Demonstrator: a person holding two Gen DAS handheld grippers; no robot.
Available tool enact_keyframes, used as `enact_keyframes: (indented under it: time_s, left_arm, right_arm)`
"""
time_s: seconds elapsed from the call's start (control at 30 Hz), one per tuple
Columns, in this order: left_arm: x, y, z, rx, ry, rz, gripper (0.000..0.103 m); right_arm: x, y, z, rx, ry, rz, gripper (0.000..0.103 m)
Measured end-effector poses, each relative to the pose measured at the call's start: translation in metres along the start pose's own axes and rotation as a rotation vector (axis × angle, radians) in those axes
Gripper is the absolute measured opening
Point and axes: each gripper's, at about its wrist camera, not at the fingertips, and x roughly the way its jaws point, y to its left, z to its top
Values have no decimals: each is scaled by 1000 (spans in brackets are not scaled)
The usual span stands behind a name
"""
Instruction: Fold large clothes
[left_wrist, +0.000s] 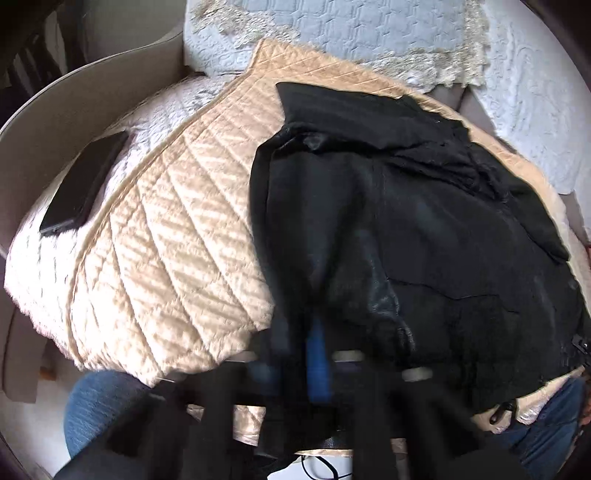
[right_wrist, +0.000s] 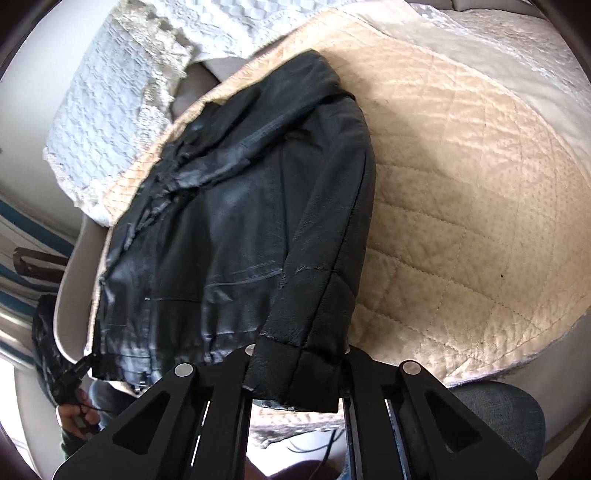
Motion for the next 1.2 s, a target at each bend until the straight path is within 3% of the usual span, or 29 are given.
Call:
enact_keyframes:
  time_s: [0.23, 0.57, 0.73, 0.9, 1.07, 1.2]
  left_arm:
    - [-46, 32, 8, -101, -63, -195, 6]
    - [-70, 48, -13, -104, -72, -319, 6]
    - [-79, 40, 18, -105, -142, -404, 6]
    - [-76, 27, 80, -120, -232, -463, 5]
    - [-32, 18, 144, -168, -249, -461, 6]
    - [23, 17, 183, -234, -216, -403, 6]
  right_arm:
    - [-44, 11, -2, -9, -69, 136, 5]
    - [-65, 18, -19, -1, -70, 197, 5]
    - [-66, 37, 21, -37, -122, 287, 5]
    - [-59, 57, 82, -90, -167, 328, 5]
    - [-21, 57, 158, -44, -179, 319, 5]
    - [29, 48, 208, 29, -148, 258, 6]
